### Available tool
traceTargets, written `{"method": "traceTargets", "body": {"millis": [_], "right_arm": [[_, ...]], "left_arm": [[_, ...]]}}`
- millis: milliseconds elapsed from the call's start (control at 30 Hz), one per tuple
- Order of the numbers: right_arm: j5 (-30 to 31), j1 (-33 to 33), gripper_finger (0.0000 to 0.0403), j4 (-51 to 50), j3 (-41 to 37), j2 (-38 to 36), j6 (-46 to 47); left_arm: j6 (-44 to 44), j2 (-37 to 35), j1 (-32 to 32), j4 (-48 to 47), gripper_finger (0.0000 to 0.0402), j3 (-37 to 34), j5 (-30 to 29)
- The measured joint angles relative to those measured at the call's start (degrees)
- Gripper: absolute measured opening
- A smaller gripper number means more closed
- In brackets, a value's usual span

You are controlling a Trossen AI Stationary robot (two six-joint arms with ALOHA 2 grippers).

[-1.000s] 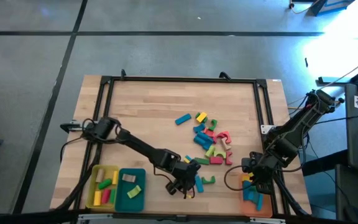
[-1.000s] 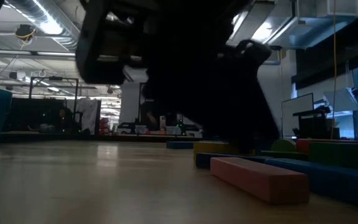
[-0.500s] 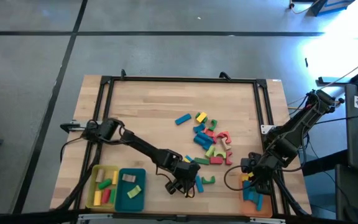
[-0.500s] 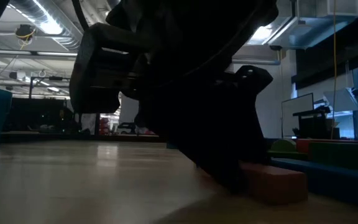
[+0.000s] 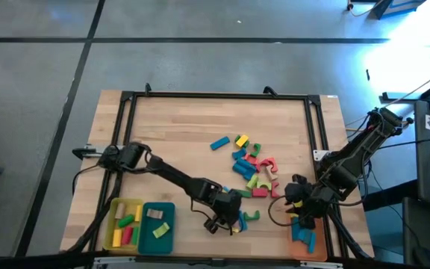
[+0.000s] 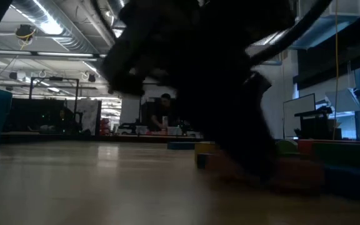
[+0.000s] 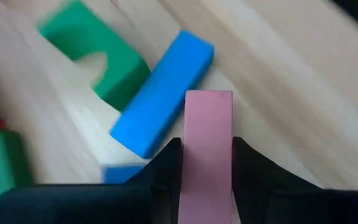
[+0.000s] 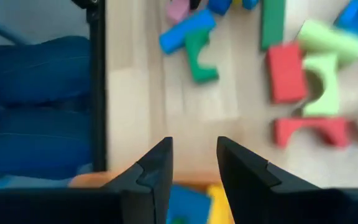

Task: Sort blocks by size
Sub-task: Put the pink rectangular block into the orange bin

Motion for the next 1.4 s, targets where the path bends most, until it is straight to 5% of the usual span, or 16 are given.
{"method": "traceTargets", "body": {"millis": [533, 767, 1400], "right_arm": [[6.06, 0.0, 0.0127, 11.33, 0.0, 0.02, -29.74], [11.7, 0.0, 0.0127, 12.49, 0.0, 0.04, -40.95], [9.49, 0.0, 0.0127, 12.2, 0.04, 0.04, -44.31]], "left_arm": [[-13.64, -0.2, 5.63, 0.83, 0.009, 15.14, 1.01], [-22.61, -0.37, 7.86, 6.75, 0.0095, 16.8, 9.71], [-28.55, -0.33, 9.53, 11.29, 0.0097, 16.76, 11.37]]}}
